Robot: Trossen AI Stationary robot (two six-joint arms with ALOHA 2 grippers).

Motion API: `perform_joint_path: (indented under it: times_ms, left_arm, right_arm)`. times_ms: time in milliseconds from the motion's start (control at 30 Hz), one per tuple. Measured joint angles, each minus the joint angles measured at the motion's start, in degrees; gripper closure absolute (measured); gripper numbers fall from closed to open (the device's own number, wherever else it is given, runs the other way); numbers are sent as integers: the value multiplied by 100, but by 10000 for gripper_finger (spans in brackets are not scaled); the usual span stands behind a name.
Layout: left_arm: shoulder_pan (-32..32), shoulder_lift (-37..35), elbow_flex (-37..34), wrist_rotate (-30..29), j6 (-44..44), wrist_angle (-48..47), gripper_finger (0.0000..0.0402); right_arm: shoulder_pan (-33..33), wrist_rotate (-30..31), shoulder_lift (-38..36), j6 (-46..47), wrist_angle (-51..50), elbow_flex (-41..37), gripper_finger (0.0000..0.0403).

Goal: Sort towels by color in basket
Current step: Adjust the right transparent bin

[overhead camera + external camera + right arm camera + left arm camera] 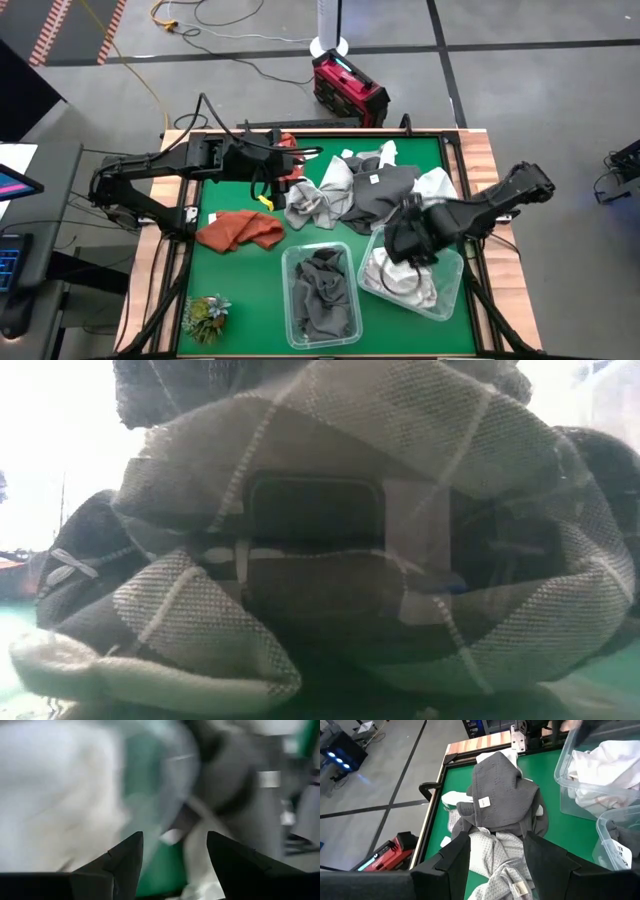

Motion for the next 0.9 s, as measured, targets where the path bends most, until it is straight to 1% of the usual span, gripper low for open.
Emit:
perform_joint_path:
  times_ms: [67, 200, 233, 367, 500, 600, 700, 900]
  left_arm:
    - [0, 0, 0, 0, 0, -2, 228]
    - [0, 0, 0, 0, 0, -11, 228]
    - [0, 0, 0, 0, 0, -22, 228]
    - [0, 0, 0, 0, 0, -134, 228]
    - [0, 0, 0, 1, 0, -215, 228]
    - [0, 0, 0, 2, 0, -219, 228]
    - [0, 0, 0, 0, 2, -217, 228]
    - [0, 0, 0, 2, 2, -216, 228]
  right_arm:
    - [-248, 240, -27, -107, 190, 2, 147]
    - [-644, 142, 11, -536, 838, 2, 147]
    - [-742, -3, 33, -627, 934, 2, 147]
    - [-1232, -935, 41, -744, 1131, -128, 147]
    - [-1663, -1277, 49, -745, 1211, -472, 149]
    - [-1803, -1511, 18, -765, 1497, -737, 157]
    - [-1800, -1721, 28, -798, 1647, -912, 172]
    - [-1641, -1786, 29, -839, 1665, -988, 222]
